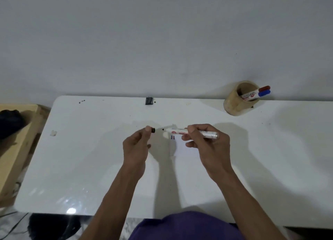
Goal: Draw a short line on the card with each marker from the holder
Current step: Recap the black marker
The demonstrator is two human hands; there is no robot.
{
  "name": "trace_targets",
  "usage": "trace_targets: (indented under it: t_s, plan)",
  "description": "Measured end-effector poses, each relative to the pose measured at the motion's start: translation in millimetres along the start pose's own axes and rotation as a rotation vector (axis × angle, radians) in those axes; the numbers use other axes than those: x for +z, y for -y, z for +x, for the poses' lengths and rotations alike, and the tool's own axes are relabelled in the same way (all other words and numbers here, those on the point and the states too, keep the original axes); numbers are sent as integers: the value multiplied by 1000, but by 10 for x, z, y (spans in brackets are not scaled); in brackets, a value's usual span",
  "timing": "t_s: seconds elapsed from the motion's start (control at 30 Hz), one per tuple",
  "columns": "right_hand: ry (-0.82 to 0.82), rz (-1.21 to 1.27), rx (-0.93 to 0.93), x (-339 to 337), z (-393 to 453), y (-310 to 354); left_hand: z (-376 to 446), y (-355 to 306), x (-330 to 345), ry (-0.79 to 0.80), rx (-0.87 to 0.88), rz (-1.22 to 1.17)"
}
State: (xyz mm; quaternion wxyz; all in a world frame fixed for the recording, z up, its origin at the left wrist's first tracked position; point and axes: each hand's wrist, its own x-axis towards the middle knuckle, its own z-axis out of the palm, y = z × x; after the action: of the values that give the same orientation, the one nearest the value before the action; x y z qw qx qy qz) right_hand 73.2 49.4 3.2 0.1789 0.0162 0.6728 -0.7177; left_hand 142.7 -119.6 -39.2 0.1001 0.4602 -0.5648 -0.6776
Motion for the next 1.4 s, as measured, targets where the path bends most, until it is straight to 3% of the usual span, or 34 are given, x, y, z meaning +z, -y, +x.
trace_targets:
  t_s: [0.1,0.2,0.47,0.7,0.83,1.07,1.23,1.3,1.4]
  plan:
    - [9,-33,-80,83,-180,83,-217,-102,-47,82,-121,-243]
    - [12,-62,-124,156,-328,114,-375,-126,-126,143,-156,-331]
    - [-33,-80,-128,268,-656,11,-616,-98,-365,283,-121,-269]
    - [-89,51,-51,330,-871,-60,-704,-24,-437,332,-87,-207]
    - [-137,136,-23,309,-943,-95,-738,2,-384,374,-166,-275]
    - [-149,193,-56,157,-798,-73,-747,-73,-134,386,-125,-261]
    - [-136,329,85,-90,-552,-1,-696,-136,153,369,-48,-233]
    - [-230,258,53,-292,-434,33,-680,-194,294,339,23,-201]
    - [-270,-256,-224,-607,-265,119,-634,-328,545,271,181,-63]
